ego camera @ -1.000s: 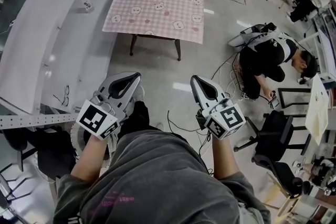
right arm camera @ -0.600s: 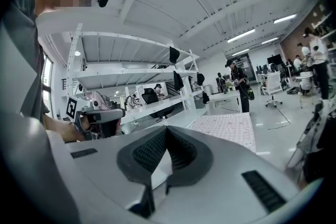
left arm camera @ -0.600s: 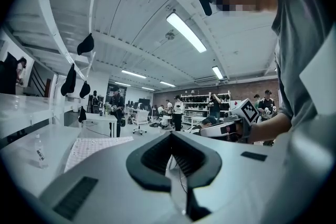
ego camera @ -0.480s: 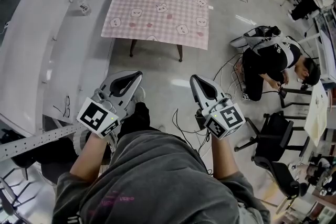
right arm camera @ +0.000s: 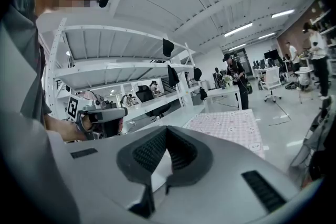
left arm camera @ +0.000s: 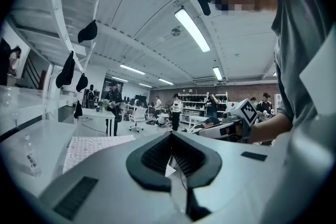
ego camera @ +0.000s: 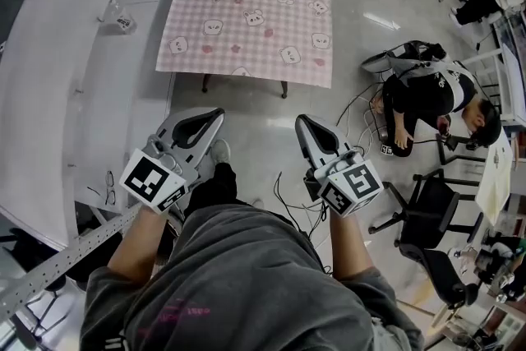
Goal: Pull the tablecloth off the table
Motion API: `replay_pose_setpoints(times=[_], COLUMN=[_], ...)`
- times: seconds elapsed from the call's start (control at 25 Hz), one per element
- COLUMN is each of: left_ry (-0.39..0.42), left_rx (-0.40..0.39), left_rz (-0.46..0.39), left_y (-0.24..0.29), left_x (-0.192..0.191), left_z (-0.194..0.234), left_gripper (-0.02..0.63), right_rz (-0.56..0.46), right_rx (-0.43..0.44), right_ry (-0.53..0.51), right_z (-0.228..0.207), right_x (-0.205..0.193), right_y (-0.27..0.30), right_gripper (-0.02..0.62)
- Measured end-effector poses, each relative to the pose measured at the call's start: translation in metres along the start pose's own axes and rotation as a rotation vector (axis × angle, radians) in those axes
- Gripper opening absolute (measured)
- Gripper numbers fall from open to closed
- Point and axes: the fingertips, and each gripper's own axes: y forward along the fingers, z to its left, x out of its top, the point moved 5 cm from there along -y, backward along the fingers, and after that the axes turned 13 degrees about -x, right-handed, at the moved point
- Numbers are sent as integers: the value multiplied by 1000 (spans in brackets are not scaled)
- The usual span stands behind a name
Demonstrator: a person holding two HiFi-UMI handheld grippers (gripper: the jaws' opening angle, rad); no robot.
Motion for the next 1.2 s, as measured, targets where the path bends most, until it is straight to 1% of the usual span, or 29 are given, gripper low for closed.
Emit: replay_pose_setpoints(times=[0.24, 0.52, 0.72, 0.88, 1.04, 1.2], left_ry=[-12, -25, -26, -28, -37, -43], left_rx=[-17, -31, -60, -67, -65, -59], left_rz=[-11, -18, -15, -19, -28, -30], left_y=[0, -6, -8, -11, -16, -21], left_x=[7, 14, 23, 22, 16, 14], left_z=[44, 105, 146, 174, 193, 206], left_gripper=[0, 0, 0, 0, 0, 0], right_rz=[16, 24, 27, 34, 51, 56], right_rx=[-16, -46, -66, -73, -74, -77], right_ry=[-2, 0, 4, -21, -72, -75], right_z=[1, 7, 12, 18, 23, 26], right_x=[10, 27, 40, 43, 40, 40], right_y=[40, 93, 130, 157, 175, 188], right_gripper=[-2, -2, -2, -2, -2, -2])
